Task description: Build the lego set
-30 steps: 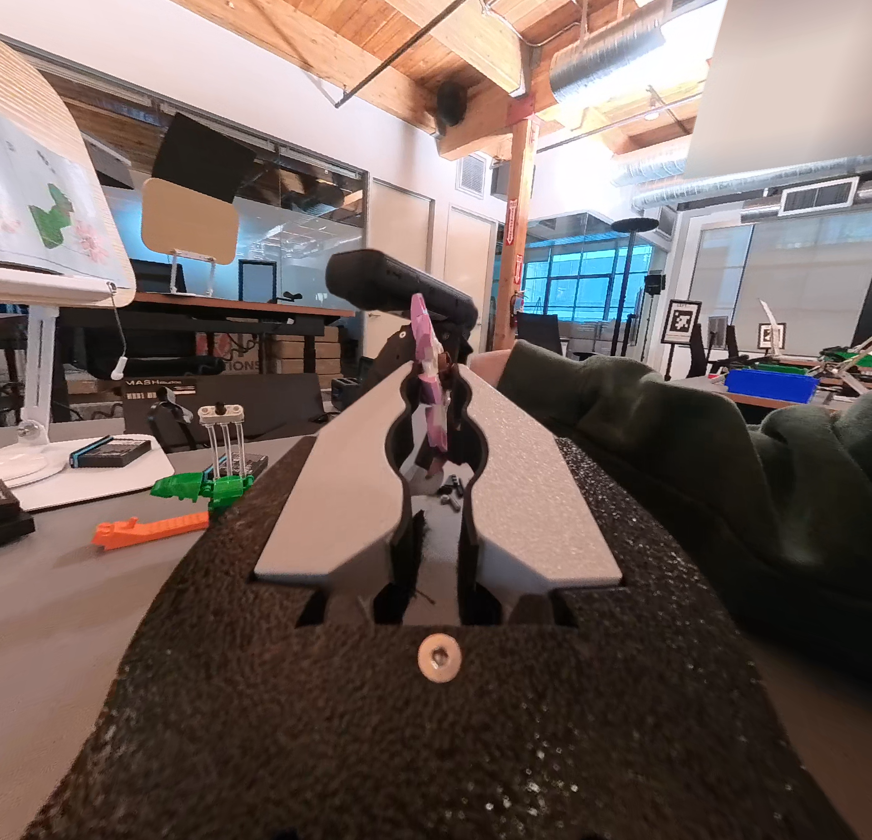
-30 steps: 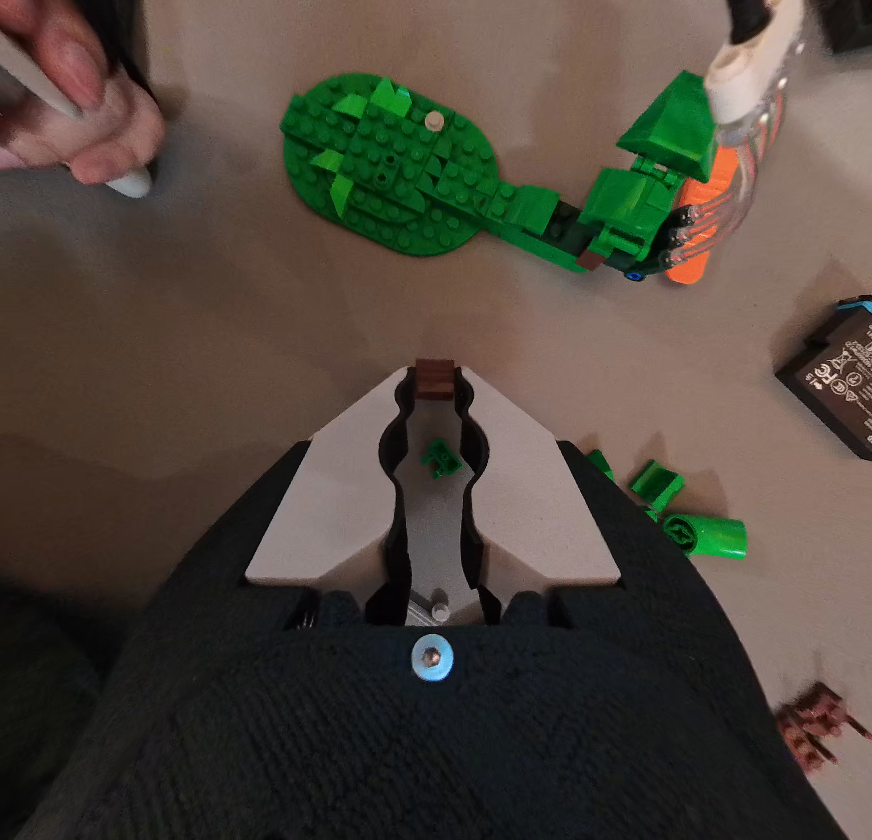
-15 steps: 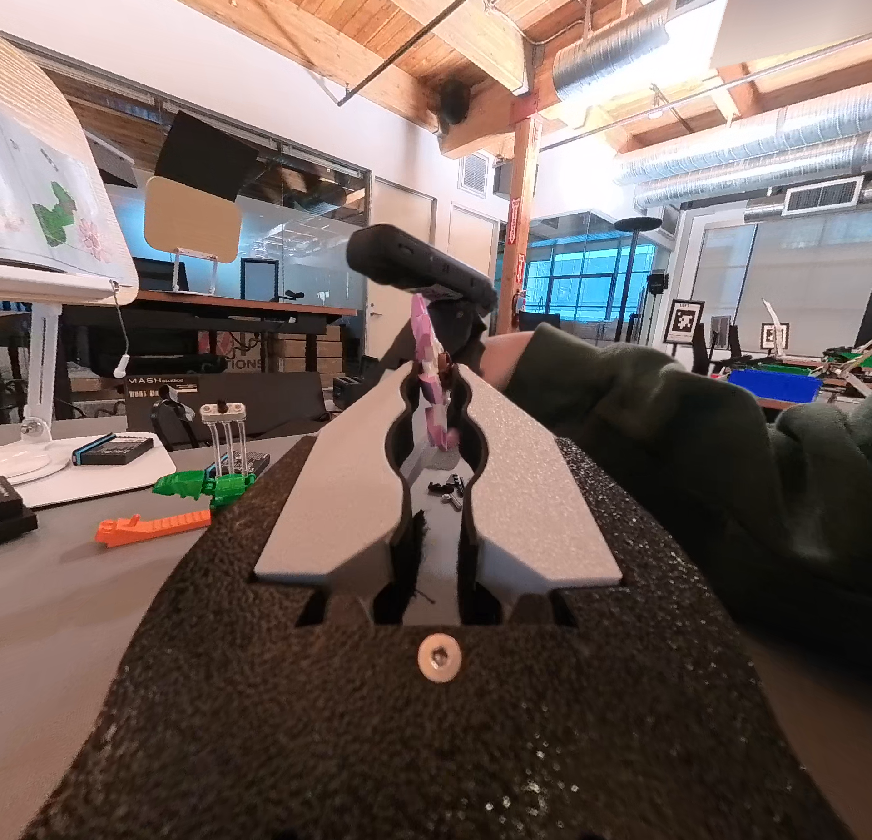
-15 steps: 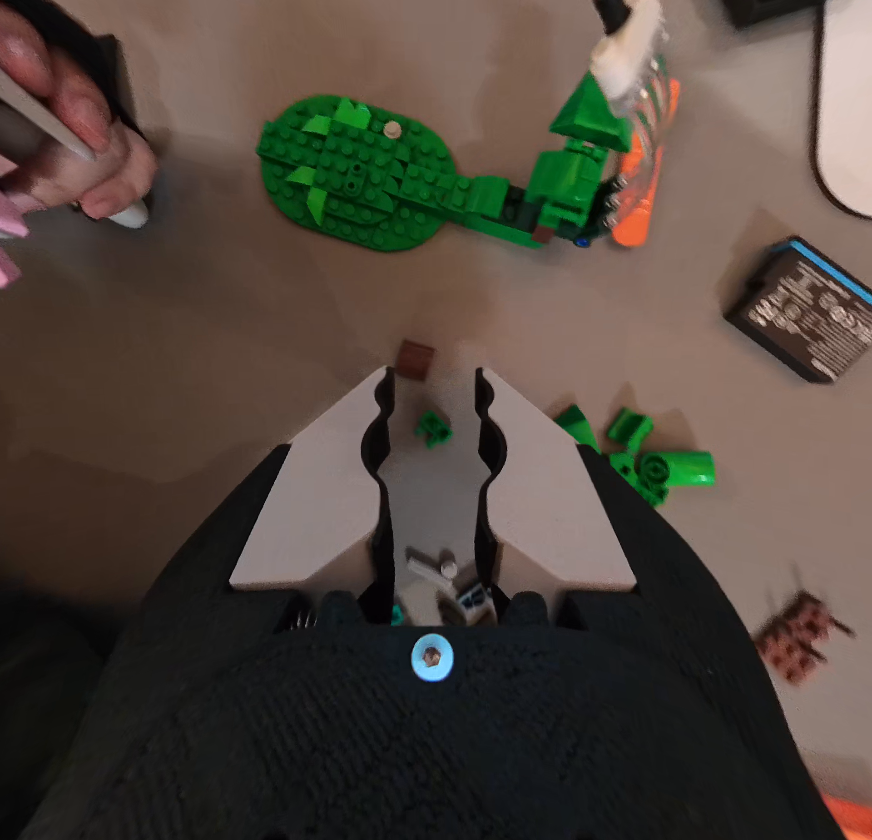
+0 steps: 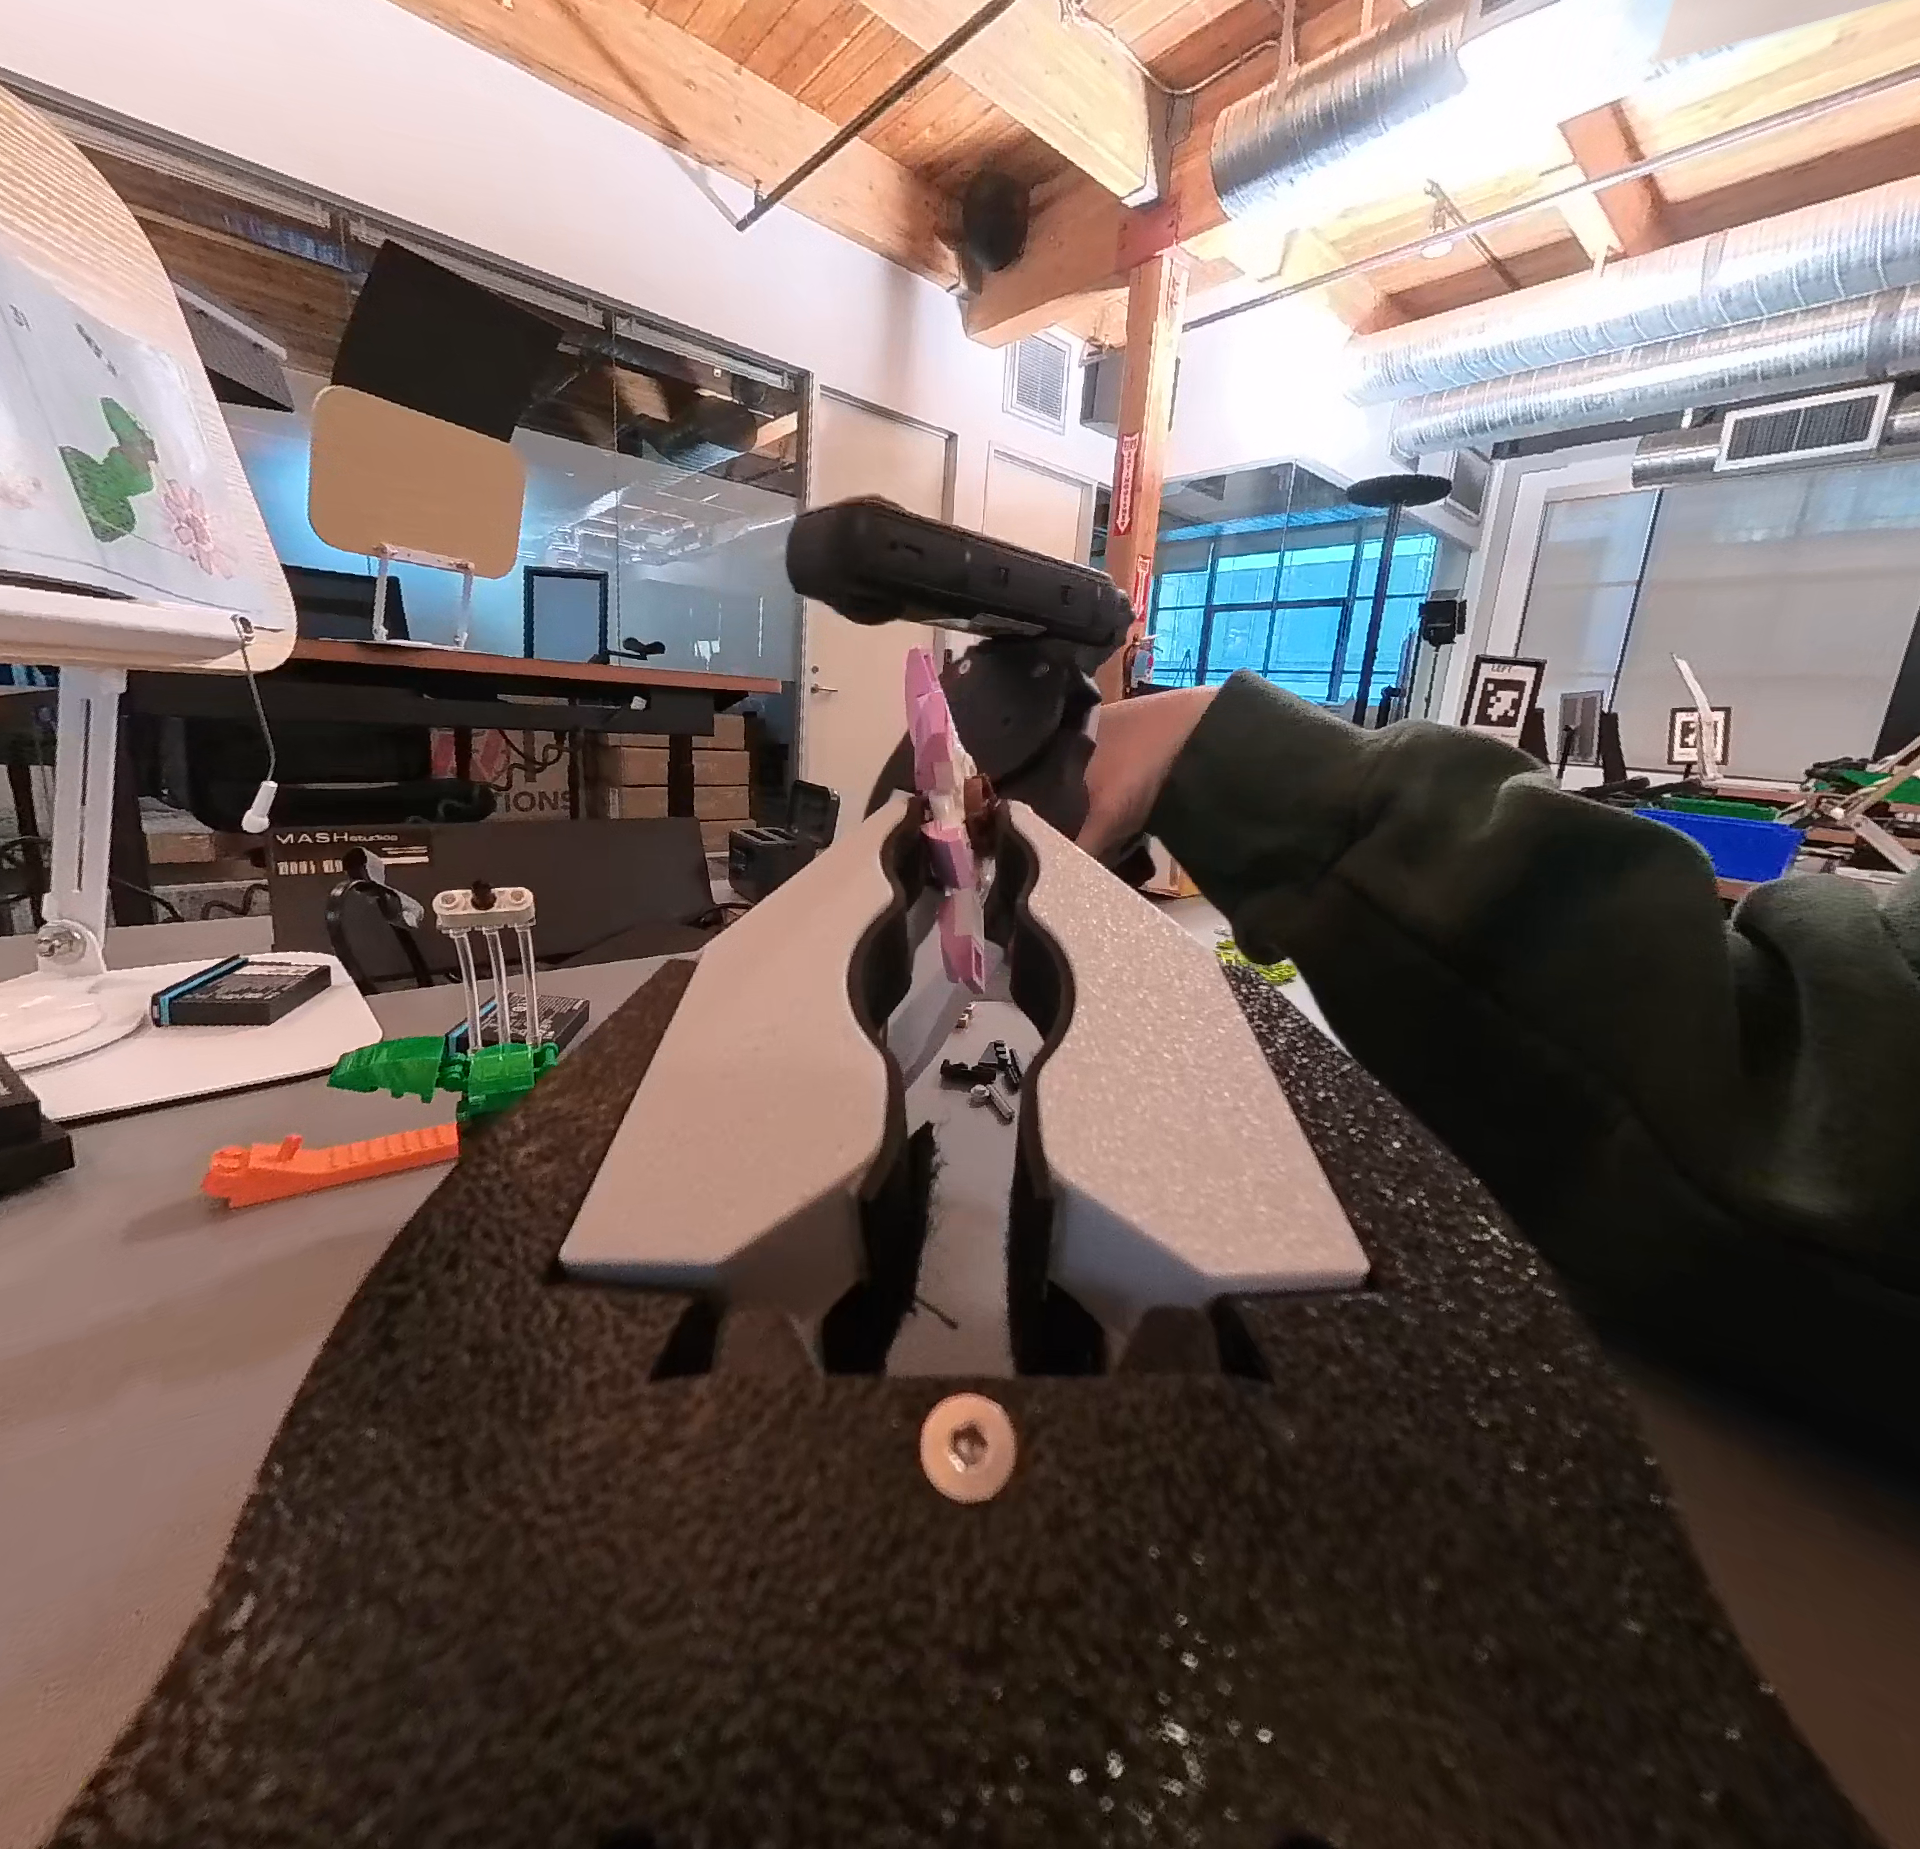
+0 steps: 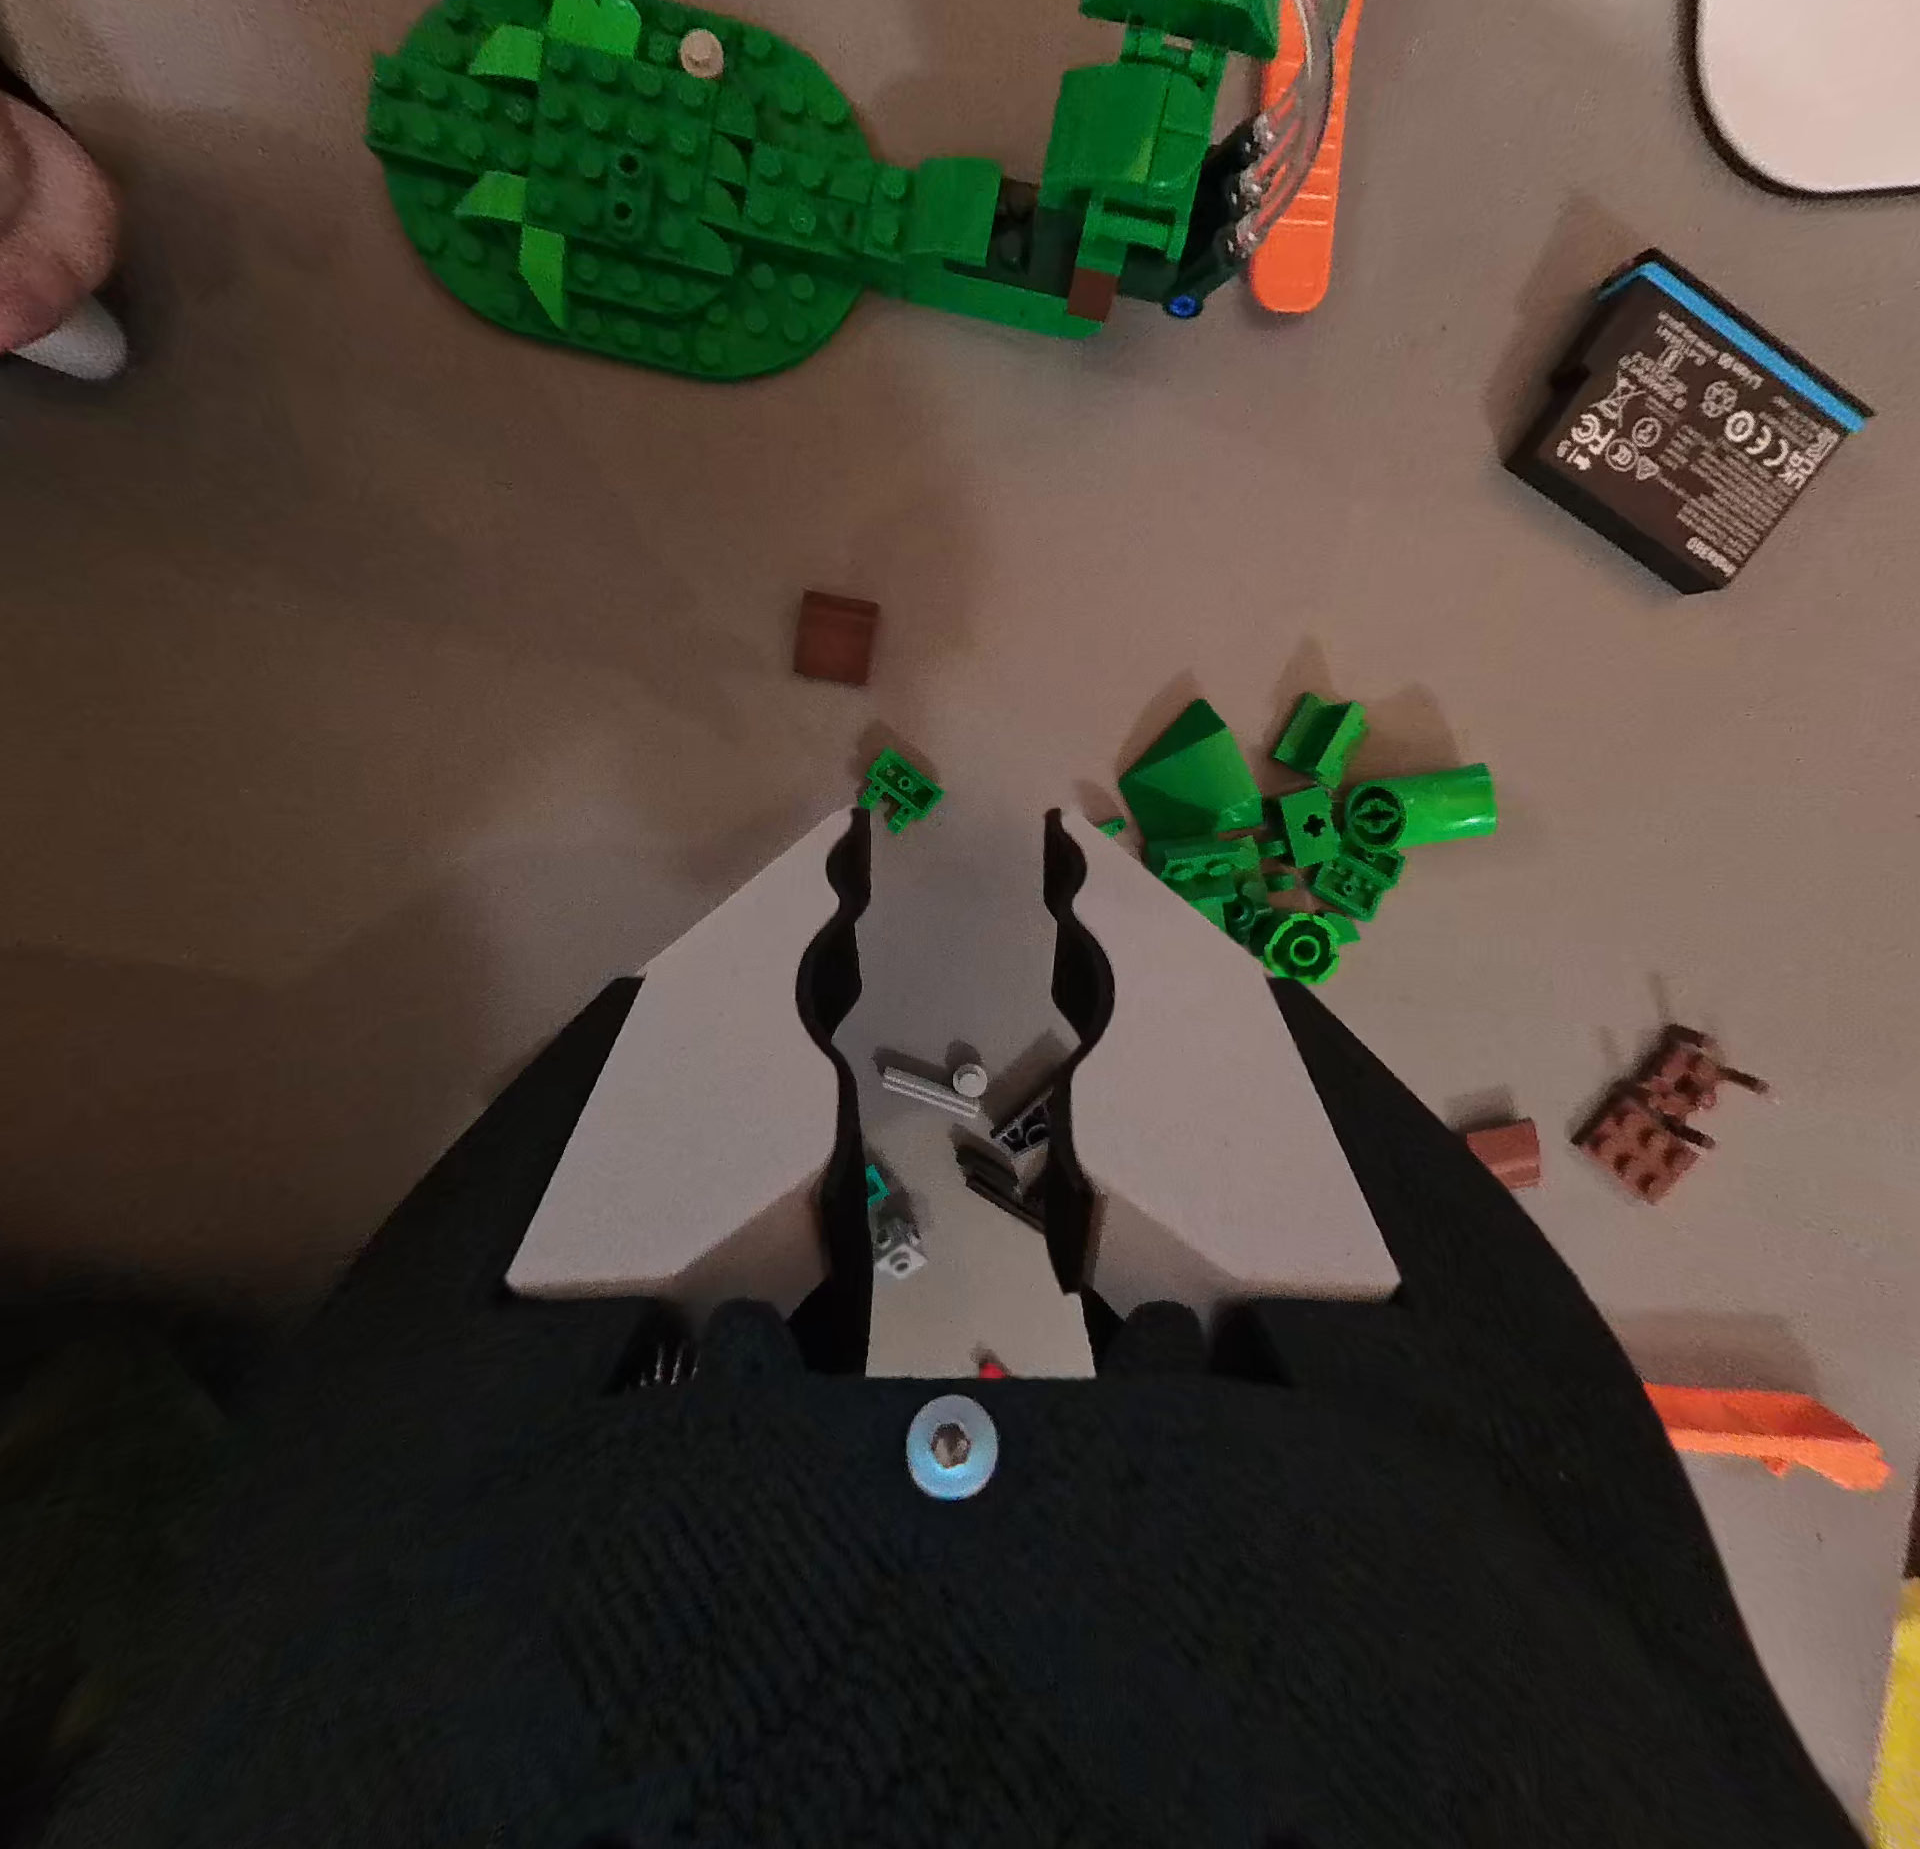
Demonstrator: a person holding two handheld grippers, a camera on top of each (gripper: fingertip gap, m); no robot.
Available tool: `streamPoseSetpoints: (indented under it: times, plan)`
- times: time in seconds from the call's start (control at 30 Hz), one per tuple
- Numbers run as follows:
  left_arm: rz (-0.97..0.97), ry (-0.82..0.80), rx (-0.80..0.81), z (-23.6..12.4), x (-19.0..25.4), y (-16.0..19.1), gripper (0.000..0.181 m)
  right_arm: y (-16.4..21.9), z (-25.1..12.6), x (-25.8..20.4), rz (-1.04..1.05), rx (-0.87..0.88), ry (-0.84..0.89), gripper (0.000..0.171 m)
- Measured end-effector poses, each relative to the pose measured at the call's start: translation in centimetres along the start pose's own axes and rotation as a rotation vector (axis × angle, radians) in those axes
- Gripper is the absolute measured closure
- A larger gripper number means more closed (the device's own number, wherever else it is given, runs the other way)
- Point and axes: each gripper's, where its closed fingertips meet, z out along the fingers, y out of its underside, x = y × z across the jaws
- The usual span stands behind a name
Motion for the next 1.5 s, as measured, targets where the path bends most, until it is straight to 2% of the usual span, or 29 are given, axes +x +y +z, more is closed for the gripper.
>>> streamPoseSetpoints:
  times: [1.2,1.4,1.5]
  plan:
    - [-0.015,-0.002,0.004,0.1,-0.2,0.0,0.172,0.7,-0.5,0.3,0.060,0.010,-0.017,0.142]
    - [0.008,-0.030,0.035,-0.3,-0.6,-0.7,0.172,-1.8,-2.1,1.2,0.022,0.156,0.053,0.142]
    - [0.078,-0.104,0.081,-1.0,-1.6,-1.9,0.172,-4.3,-3.8,2.4,-0.030,0.279,0.166,0.142]
